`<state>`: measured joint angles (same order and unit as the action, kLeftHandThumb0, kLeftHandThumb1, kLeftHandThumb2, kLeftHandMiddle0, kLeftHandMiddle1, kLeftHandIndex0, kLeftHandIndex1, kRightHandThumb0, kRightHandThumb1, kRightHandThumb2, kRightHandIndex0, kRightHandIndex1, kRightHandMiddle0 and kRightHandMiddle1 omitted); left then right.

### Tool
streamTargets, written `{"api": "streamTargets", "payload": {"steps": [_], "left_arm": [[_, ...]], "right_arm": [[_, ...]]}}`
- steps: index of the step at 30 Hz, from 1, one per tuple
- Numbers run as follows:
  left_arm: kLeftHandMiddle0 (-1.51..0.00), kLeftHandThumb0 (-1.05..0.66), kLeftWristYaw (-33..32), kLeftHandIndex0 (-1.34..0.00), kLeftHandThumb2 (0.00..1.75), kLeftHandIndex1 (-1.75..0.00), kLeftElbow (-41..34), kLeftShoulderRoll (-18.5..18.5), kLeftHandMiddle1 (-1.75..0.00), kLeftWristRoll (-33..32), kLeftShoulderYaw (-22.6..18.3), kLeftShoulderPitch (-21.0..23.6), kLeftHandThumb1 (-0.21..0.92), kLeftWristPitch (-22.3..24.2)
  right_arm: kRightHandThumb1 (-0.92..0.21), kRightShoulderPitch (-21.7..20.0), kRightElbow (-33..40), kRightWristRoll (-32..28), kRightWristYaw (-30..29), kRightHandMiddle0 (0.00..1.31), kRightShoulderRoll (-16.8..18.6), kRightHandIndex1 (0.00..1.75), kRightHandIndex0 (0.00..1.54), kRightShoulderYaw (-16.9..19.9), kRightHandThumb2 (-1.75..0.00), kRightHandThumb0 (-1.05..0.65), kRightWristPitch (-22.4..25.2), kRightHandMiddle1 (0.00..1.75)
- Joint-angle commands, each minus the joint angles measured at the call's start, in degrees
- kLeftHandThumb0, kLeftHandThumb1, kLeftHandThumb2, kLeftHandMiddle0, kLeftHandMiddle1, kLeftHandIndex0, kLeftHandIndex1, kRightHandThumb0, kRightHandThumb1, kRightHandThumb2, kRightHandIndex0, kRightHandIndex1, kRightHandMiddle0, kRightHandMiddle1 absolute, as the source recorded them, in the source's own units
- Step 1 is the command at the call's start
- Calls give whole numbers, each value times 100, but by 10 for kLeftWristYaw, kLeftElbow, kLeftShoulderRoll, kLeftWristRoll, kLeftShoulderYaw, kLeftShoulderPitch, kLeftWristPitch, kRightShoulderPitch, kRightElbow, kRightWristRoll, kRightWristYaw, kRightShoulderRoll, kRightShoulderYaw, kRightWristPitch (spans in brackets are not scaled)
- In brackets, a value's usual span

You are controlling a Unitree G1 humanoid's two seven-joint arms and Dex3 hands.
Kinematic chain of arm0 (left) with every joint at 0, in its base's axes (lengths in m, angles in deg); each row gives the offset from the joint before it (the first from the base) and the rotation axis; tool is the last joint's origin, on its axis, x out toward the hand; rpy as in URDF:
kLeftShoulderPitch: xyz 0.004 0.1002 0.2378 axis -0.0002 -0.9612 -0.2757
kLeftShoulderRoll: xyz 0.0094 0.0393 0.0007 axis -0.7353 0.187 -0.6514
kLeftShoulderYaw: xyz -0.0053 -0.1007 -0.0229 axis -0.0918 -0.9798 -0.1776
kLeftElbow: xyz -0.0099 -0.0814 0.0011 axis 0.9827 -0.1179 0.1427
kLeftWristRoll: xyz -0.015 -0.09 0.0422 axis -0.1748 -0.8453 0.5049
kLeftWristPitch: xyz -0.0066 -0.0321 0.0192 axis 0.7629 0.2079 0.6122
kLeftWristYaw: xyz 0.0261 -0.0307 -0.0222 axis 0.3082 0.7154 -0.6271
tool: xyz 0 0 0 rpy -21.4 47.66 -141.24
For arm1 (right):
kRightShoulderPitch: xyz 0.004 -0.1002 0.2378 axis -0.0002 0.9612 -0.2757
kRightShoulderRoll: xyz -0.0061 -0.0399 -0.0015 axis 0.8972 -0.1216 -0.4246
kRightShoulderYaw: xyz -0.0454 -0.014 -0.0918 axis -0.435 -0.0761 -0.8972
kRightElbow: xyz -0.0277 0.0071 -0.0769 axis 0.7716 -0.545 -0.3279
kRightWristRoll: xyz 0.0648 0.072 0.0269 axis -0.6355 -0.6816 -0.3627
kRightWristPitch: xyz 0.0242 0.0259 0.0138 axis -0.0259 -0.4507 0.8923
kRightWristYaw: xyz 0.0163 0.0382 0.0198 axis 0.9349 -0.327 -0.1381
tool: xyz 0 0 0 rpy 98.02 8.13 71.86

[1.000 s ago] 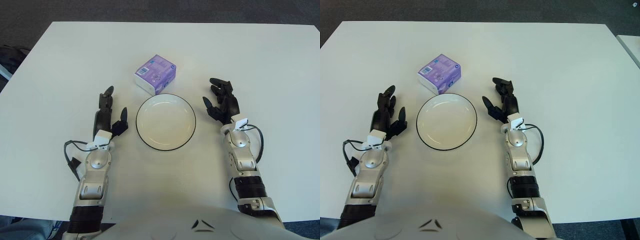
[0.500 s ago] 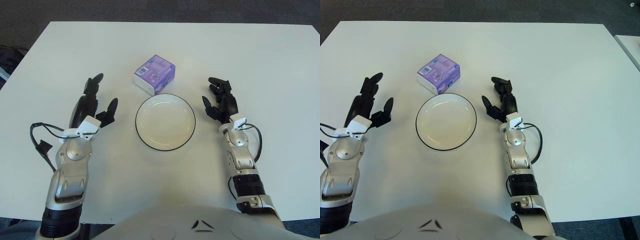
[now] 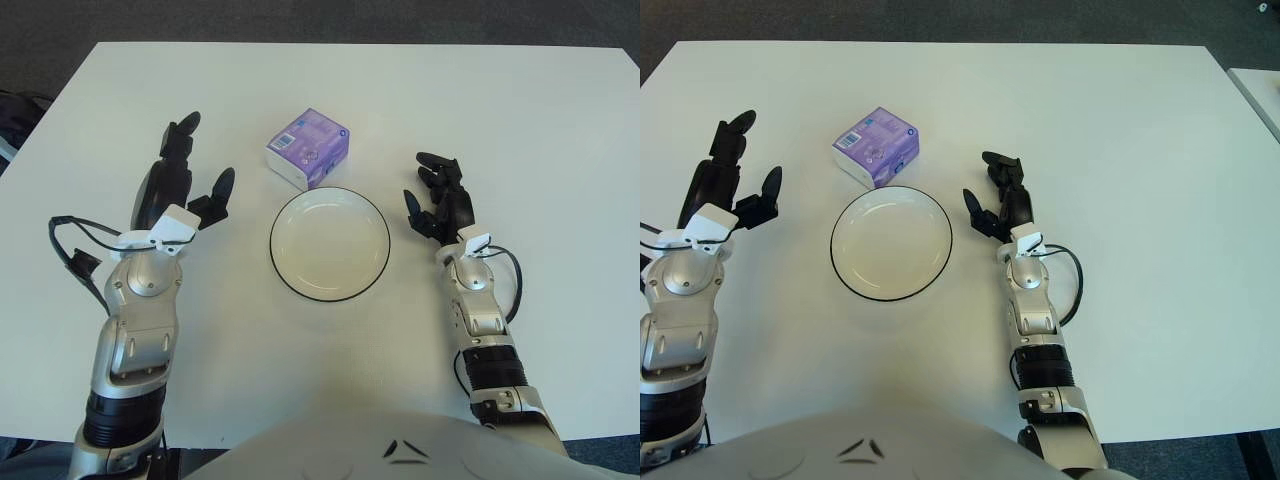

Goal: Put the tissue paper into the plate.

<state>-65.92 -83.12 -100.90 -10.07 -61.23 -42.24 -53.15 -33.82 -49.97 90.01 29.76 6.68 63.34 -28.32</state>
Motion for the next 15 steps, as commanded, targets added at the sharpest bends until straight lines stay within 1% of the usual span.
{"api": "streamTargets", "payload": {"steps": [1,5,7,10,12,15], "left_arm": [[-23,-76,-13,0,76,-46,20,-16,-1,21,-8,8,92,-18],[-24,-77,-11,0,76,-47,39,-27,-1,28,-10,39,92,-22],[-26,-78,0,0,76,-47,44,-33,-2,30,-6,71,92,-11],[-27,-79,10,0,76,-47,51,-38,-3,35,4,105,92,-1],[-28,-80,11,0,77,-47,59,-41,-3,41,9,119,92,0],[-26,-81,9,0,78,-48,74,-49,-2,69,26,146,92,7]], "right_arm": [[-71,41,-51,4,-1,0,4,61,42,-4,-63,-50,44,97],[-70,38,-55,3,-2,0,4,61,43,-4,-63,-51,43,98],[-70,36,-59,3,-2,0,4,61,43,-4,-63,-51,41,98],[-70,31,-65,3,-3,0,4,61,43,-4,-64,-51,39,97],[-70,29,-68,2,-3,0,4,61,43,-4,-64,-51,39,97],[-70,25,-76,-2,-2,0,5,61,42,-3,-64,-50,37,97]]}}
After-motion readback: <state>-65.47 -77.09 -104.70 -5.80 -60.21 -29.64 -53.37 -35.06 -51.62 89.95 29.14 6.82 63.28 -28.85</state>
